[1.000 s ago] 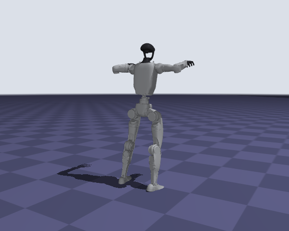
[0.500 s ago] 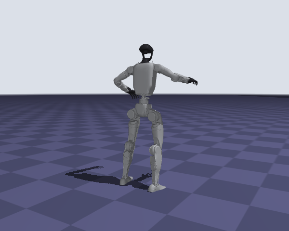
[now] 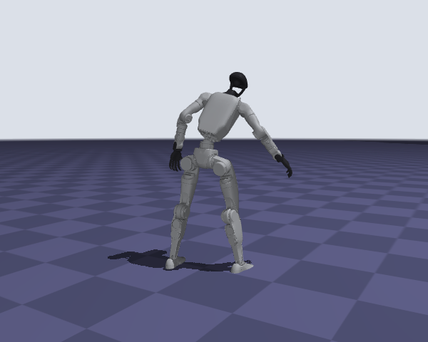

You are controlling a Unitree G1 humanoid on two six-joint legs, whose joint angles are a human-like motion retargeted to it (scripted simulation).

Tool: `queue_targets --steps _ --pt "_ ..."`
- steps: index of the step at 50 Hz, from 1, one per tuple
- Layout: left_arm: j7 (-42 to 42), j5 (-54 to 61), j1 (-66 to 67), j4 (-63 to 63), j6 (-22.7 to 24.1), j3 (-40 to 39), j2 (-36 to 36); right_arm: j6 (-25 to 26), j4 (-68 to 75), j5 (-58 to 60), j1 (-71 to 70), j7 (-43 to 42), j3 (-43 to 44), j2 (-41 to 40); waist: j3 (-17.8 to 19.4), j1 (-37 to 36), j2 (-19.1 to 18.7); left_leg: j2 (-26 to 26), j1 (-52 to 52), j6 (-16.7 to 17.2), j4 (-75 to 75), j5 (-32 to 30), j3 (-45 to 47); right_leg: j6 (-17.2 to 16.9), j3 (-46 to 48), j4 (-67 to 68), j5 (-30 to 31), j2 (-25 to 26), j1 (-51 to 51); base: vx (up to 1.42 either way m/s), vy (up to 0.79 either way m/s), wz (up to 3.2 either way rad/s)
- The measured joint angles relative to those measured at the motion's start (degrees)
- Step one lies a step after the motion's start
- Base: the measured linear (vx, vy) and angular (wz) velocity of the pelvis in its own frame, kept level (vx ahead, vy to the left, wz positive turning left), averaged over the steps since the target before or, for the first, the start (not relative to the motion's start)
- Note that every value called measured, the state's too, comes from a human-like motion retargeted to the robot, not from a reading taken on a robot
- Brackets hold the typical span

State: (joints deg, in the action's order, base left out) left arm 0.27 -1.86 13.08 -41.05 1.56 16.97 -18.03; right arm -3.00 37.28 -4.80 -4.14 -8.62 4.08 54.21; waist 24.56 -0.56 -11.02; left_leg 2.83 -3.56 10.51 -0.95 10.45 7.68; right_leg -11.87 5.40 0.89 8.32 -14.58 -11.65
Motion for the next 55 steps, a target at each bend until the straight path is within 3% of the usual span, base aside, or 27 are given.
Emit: queue_targets --steps 4,6,13,22,27,31,37,40,45,50,55 --pt "-1.0 15.9 3.6 3.7 0.1 -1.0 3.6 4.1 7.8 -6.4 -2.5 -3.2 -4.9 3.8 2.4 0.8 -6.2 -0.4 0.3 3.0 0.8 -2.4 -1.2 -2.8 1.4 0.2 -1.5 -0.8 0.2 0.17 -0.12 0.24" --pt "-2.4 20.8 5.9 4.7 -0.3 -0.9 5.3 5.3 11.7 -6.3 -4.3 -3.6 -6.6 3.8 2.9 0.8 -7.7 -0.7 0.4 3.1 0.9 -3.4 -1.8 -2.6 1.3 0.5 -1.9 -0.9 0.3 0.19 -0.13 0.0" --pt "-6.0 29.0 9.9 4.5 -1.1 -0.5 8.5 6.4 18.6 -7.2 -7.5 -2.8 -9.8 -2.1 2.9 -1.0 -6.7 -3.0 1.5 1.8 2.7 -4.8 -7.1 -3.1 0.4 0.1 -3.7 -0.8 2.7 0.22 -0.11 -0.15" --pt "-2.1 21.5 6.4 3.9 0.4 -1.6 6.5 3.9 19.1 -13.2 -2.2 -2.2 -6.5 -12.6 0.0 -7.2 -1.9 -1.9 8.5 2.2 6.0 -6.3 -4.0 -3.1 2.7 0.5 -7.3 1.0 7.7 0.25 -0.04 0.05" --pt "-1.6 17.5 7.0 5.8 0.6 -0.5 4.5 4.1 21.9 -12.4 -0.6 -2.1 -6.8 -16.5 -4.4 -10.8 1.7 -0.4 7.8 2.3 5.9 -9.3 -3.8 -2.9 2.1 2.6 -10.7 2.6 10.3 0.35 0.1 -0.23" --pt "-2.5 14.1 6.6 6.8 0.8 1.5 1.7 4.2 23.4 -13.0 -0.7 -1.2 -7.1 -18.8 -8.3 -11.0 4.6 0.7 4.4 1.7 5.7 -6.7 -3.9 -1.0 1.1 7.0 -12.2 3.5 10.9 0.36 0.13 -0.13" --pt "-5.6 5.8 4.3 5.5 0.5 3.2 -3.0 3.3 22.8 -14.7 -0.4 1.7 -7.2 -19.2 -10.6 -7.7 3.3 4.2 0.4 2.1 3.0 -3.4 -5.7 5.5 -0.5 23.3 -16.2 7.0 6.3 0.3 0.11 0.24" --pt "-6.3 3.8 2.2 4.5 0.4 3.7 -4.7 3.2 22.8 -14.4 -1.3 2.4 -7.6 -17.9 -10.4 -5.6 1.7 5.1 0.1 1.4 1.5 -2.5 -7.1 6.7 1.7 26.8 -17.0 6.8 2.9 0.22 0.03 0.41" --pt "-4.3 4.7 -1.4 4.5 0.9 4.4 -7.2 3.6 24.2 -13.8 -5.2 1.4 -8.2 -14.9 -7.9 -2.9 -0.2 4.3 -0.3 0.3 1.4 -1.5 -8.4 3.4 3.9 18.6 -13.2 4.8 -1.3 0.19 -0.03 0.32" --pt "-2.9 7.7 -1.3 5.5 1.8 3.1 -8.6 4.0 25.4 -13.3 -7.9 0.7 -7.7 -11.9 -4.2 -1.6 -0.9 0.8 -1.6 0.5 1.7 0.1 -8.5 -2.4 5.8 5.4 -0.8 0.8 -3.7 0.22 -0.11 0.15" --pt "-3.1 7.3 -0.9 5.6 2.1 2.6 -9.1 3.8 25.5 -13.6 -9.3 -0.2 -6.5 -7.8 -0.6 -1.5 -5.2 0.5 -2.3 2.5 2.4 1.2 -8.5 -3.1 6.6 -1.8 5.0 1.4 -4.3 0.26 -0.22 0.1"
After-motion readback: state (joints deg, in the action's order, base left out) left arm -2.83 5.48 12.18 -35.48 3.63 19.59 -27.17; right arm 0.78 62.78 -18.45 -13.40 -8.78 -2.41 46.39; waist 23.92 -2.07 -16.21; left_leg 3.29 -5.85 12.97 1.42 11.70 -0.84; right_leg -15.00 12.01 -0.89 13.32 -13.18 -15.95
